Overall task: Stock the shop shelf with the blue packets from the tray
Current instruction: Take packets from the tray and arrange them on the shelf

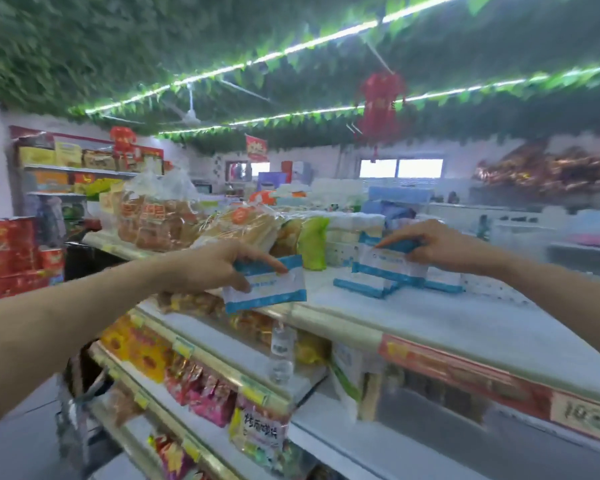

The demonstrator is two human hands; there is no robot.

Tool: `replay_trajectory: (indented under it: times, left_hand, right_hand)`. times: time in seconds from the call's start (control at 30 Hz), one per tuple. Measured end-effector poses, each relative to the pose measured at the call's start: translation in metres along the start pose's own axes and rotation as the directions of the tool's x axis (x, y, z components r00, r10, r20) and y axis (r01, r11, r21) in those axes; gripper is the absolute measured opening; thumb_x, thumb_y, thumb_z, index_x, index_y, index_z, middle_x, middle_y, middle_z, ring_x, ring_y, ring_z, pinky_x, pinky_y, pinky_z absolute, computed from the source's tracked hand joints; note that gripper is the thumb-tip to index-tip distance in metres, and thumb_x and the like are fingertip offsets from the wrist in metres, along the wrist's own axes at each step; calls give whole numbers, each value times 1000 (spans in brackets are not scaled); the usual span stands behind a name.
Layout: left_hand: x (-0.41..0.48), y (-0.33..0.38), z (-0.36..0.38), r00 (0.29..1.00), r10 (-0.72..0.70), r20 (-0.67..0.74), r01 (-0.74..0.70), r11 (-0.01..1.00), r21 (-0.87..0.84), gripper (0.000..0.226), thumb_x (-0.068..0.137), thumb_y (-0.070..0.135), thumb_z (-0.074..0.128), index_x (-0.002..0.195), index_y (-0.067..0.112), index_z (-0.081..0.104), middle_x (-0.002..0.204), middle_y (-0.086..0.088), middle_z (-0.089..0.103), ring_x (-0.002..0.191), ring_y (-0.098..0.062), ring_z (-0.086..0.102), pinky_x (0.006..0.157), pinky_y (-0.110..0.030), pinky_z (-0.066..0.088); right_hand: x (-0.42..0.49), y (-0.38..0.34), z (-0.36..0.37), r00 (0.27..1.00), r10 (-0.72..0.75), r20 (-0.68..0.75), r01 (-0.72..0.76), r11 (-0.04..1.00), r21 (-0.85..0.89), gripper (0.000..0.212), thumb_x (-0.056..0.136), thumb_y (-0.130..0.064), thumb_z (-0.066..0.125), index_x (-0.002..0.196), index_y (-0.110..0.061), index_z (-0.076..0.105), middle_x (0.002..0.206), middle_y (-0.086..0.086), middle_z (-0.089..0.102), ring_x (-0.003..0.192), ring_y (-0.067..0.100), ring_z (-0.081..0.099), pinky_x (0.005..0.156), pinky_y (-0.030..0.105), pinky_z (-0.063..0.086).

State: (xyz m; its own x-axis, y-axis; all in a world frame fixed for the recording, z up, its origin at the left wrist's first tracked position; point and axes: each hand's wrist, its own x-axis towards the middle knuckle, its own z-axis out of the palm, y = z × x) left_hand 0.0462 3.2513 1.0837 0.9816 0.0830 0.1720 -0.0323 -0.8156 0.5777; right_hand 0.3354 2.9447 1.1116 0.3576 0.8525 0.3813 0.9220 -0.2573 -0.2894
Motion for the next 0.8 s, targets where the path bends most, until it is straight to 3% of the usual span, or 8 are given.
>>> replay_trajectory:
  times: [0.07, 0.13, 0.2, 0.3, 0.4, 0.5, 0.67, 0.8]
  left_hand:
    - [44, 21, 13, 999, 39, 13, -39, 999, 7, 59, 97, -1, 63, 122, 51, 70, 119, 26, 67, 101, -8, 66, 78, -18, 53]
    - [84, 39, 27, 997, 64, 31, -64, 998, -18, 58, 96, -2, 63, 121, 49, 72, 118, 26, 66, 103, -10, 65, 83, -20, 55]
    - [119, 54, 41, 992, 110, 60, -110, 994, -10, 57, 95, -1, 65, 121, 49, 71, 124, 23, 66, 105, -9, 67, 86, -24, 57]
    - [165, 69, 59, 985, 156, 67, -157, 988, 8, 57, 95, 0, 66, 121, 50, 71, 123, 24, 65, 96, 2, 66, 79, -19, 55]
    - [205, 76, 74, 982, 167, 91, -168, 986, 7, 58, 95, 0, 66, 121, 51, 71, 129, 18, 64, 104, -6, 67, 84, -24, 58]
    - [235, 78, 84, 982, 161, 103, -160, 987, -17, 58, 94, -2, 66, 119, 50, 72, 132, 16, 64, 112, -11, 66, 84, -25, 59]
    - [267, 79, 86, 982, 164, 90, -166, 986, 23, 58, 94, 0, 68, 119, 52, 71, 132, 14, 62, 111, -15, 66, 80, -25, 61]
    - [284, 74, 83, 984, 154, 94, -156, 988, 8, 57, 93, 0, 68, 118, 51, 72, 134, 12, 63, 113, -20, 67, 86, -37, 63]
  right_hand:
    - [-12, 42, -18, 997, 70, -29, -71, 997, -34, 72, 87, 11, 60, 117, -53, 72, 148, -14, 54, 130, 14, 53, 106, 37, 49]
    - [-22, 77, -30, 989, 136, -59, -138, 989, -46, 65, 88, 13, 58, 116, -44, 74, 144, -7, 57, 127, 18, 54, 107, 41, 48]
    - [-29, 105, -37, 979, 185, -80, -191, 979, -70, 58, 89, 14, 57, 117, -33, 75, 134, -4, 61, 120, 20, 57, 102, 36, 48]
    - [-31, 146, -38, 966, 250, -62, -256, 959, -121, 53, 91, 13, 56, 124, -24, 74, 129, -9, 60, 113, 12, 54, 95, 23, 41]
    - [-22, 190, -29, 961, 276, -30, -278, 953, -117, 58, 89, 12, 56, 115, -38, 73, 134, -3, 65, 113, 17, 61, 100, 33, 50]
    - [-8, 219, -20, 961, 275, -17, -274, 952, -136, 61, 88, 10, 55, 114, -42, 72, 133, -3, 65, 115, 22, 61, 104, 40, 51]
    - [17, 239, -7, 967, 253, 13, -247, 954, -172, 59, 92, 6, 54, 121, -42, 71, 137, -7, 58, 113, 22, 60, 100, 39, 53]
    - [31, 248, 2, 974, 225, 20, -215, 953, -216, 53, 95, 3, 57, 123, -39, 71, 135, -11, 52, 110, 18, 59, 89, 27, 49]
